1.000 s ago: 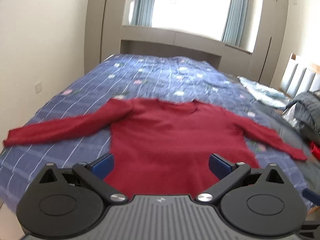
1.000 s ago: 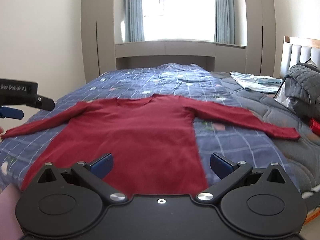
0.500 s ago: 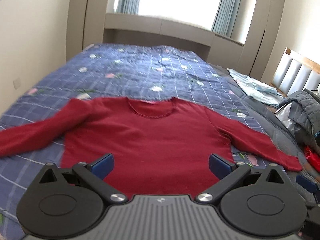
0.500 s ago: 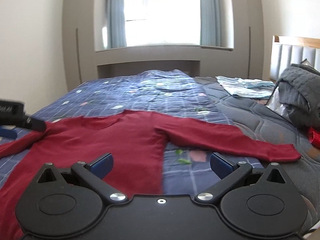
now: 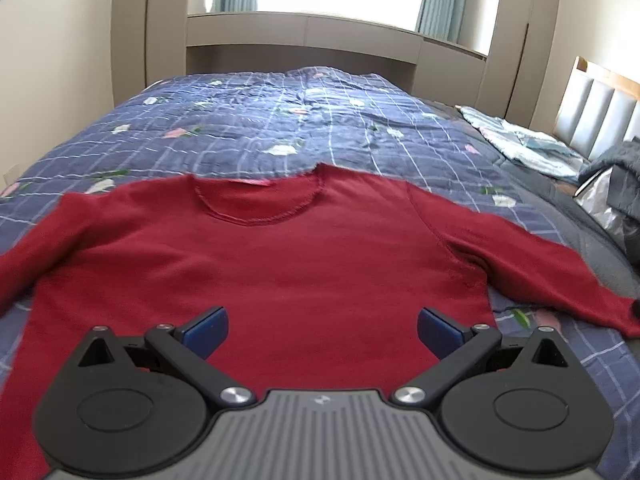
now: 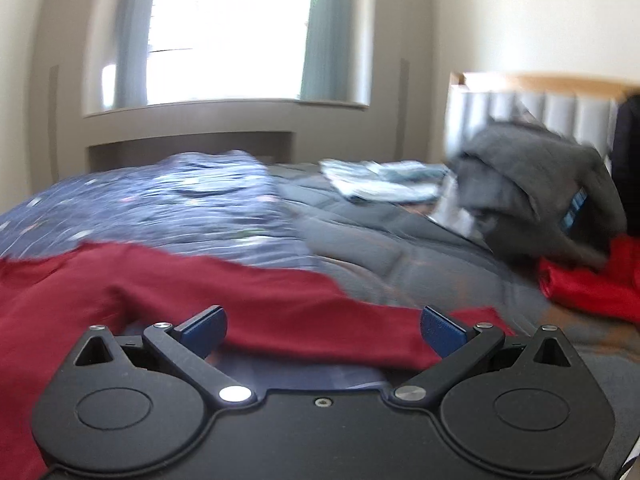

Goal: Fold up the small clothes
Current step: 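Move the right gripper to the cuff of the sleeve nearest it, then close the right gripper on the red sleeve cuff, then carry the sleeve across the sweater body and open the right gripper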

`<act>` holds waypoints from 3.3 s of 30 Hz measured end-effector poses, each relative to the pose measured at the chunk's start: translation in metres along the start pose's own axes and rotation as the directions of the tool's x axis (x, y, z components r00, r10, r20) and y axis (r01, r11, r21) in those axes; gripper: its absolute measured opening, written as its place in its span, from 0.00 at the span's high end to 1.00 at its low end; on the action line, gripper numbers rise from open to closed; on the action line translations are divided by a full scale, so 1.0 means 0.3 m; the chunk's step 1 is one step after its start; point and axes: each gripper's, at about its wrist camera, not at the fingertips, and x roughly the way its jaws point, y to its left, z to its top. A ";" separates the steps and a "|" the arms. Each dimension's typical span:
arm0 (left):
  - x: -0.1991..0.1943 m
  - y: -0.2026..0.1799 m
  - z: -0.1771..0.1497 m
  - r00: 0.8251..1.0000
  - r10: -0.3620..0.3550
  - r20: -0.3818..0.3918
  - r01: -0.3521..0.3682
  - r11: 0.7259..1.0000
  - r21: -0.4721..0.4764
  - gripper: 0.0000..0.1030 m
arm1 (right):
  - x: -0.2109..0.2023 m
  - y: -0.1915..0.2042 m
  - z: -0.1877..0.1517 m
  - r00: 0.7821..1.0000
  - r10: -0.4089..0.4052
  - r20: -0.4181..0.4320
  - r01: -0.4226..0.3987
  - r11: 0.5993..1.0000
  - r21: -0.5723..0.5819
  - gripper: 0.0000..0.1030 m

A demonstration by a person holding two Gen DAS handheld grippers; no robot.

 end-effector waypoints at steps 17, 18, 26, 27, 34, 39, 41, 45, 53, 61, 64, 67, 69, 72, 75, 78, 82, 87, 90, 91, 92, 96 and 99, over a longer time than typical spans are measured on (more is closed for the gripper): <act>0.109 -0.076 -0.106 1.000 0.020 -0.016 -0.018 0.992 0.129 0.00 | 0.309 -0.429 -0.069 0.946 -0.181 -0.268 0.288 0.847 0.446 0.36; 0.109 -0.074 -0.106 1.000 0.018 -0.016 -0.016 0.992 0.127 0.00 | 0.315 -0.439 -0.069 0.943 -0.191 -0.271 0.301 0.836 0.459 0.46; 0.059 -0.018 -0.047 0.999 -0.030 -0.043 0.033 0.997 0.064 0.00 | 0.335 -0.460 -0.003 0.935 -0.234 -0.266 0.339 0.808 0.482 0.94; 0.040 0.000 -0.033 0.998 -0.029 -0.047 0.031 0.998 0.049 0.00 | 0.319 -0.451 0.023 0.941 -0.234 -0.246 0.327 0.819 0.471 0.94; -0.103 0.143 0.030 1.000 -0.015 -0.009 0.015 1.000 -0.008 0.00 | 0.220 -0.156 0.319 0.996 -0.094 -0.005 0.091 0.938 0.334 0.94; -0.198 0.279 0.048 1.000 0.005 0.020 -0.003 0.996 -0.086 0.00 | 0.135 0.203 0.508 0.978 0.167 0.125 -0.186 0.970 0.158 0.94; -0.238 0.347 0.052 0.999 0.023 0.034 -0.019 0.992 -0.124 0.00 | 0.098 0.376 0.546 0.948 0.283 0.149 -0.294 0.954 0.064 0.94; -0.313 0.484 0.057 0.994 0.080 0.069 -0.066 0.979 -0.195 0.00 | 0.048 0.703 0.540 0.875 0.465 0.137 -0.458 0.885 -0.082 0.94; -0.398 0.760 0.032 0.971 0.223 0.082 -0.186 0.929 -0.319 0.00 | 0.021 1.195 0.294 0.761 0.642 -0.091 -0.643 0.730 -0.231 0.94; -0.374 0.893 0.003 0.957 0.287 0.042 -0.252 0.894 -0.370 0.00 | -0.026 1.434 -0.027 0.711 0.622 -0.327 -0.702 0.606 -0.373 0.75; -0.344 0.888 0.014 0.958 0.283 0.043 -0.250 0.898 -0.361 0.00 | -0.033 1.393 -0.028 0.688 0.648 -0.327 -0.724 0.583 -0.370 0.32; -0.303 0.859 0.040 0.961 0.270 0.057 -0.236 0.911 -0.338 0.00 | -0.035 1.283 0.014 0.705 0.649 -0.286 -0.705 0.595 -0.385 0.13; -0.268 0.828 0.063 0.965 0.251 0.073 -0.216 0.922 -0.321 0.00 | -0.028 1.187 0.035 0.748 0.613 -0.254 -0.658 0.635 -0.405 0.03; -0.187 0.768 0.103 0.972 0.207 0.107 -0.170 0.943 -0.285 0.00 | 0.006 1.049 0.034 0.816 0.539 -0.209 -0.571 0.693 -0.440 0.01; -0.076 0.706 0.139 0.979 0.156 0.128 -0.119 0.959 -0.258 0.00 | 0.028 0.894 0.007 0.884 0.431 -0.182 -0.463 0.755 -0.464 0.01; 0.048 0.645 0.161 0.984 0.132 0.121 -0.101 0.966 -0.236 0.00 | 0.058 0.781 -0.048 0.926 0.338 -0.167 -0.376 0.790 -0.484 0.01; 0.180 0.603 0.156 0.978 0.188 0.087 -0.166 0.962 -0.216 0.00 | 0.097 0.696 -0.141 0.962 0.222 -0.157 -0.272 0.793 -0.545 0.01; 0.261 0.575 0.101 0.955 0.293 0.050 -0.284 0.949 -0.134 0.01 | 0.112 0.666 -0.179 0.983 0.178 -0.034 -0.166 0.809 -0.563 0.01; 0.259 0.551 0.083 0.945 0.319 0.078 -0.310 0.945 -0.101 0.01 | 0.148 0.677 -0.176 0.994 0.100 0.051 -0.054 0.820 -0.569 0.01; 0.256 0.555 0.084 0.946 0.316 0.076 -0.308 0.946 -0.104 0.01 | 0.156 0.674 -0.173 0.994 0.078 0.080 -0.020 0.826 -0.563 0.01; 0.253 0.559 0.084 0.947 0.313 0.077 -0.304 0.946 -0.110 0.00 | 0.163 0.670 -0.165 0.993 0.055 0.103 0.011 0.834 -0.551 0.01; 0.248 0.558 0.082 0.946 0.313 0.083 -0.303 0.947 -0.111 0.00 | 0.195 0.605 -0.136 0.993 -0.055 0.103 0.095 0.888 -0.451 0.01; 0.249 0.559 0.082 0.947 0.310 0.083 -0.301 0.947 -0.111 0.00 | 0.228 0.529 -0.116 0.996 -0.087 0.018 0.088 0.934 -0.346 0.01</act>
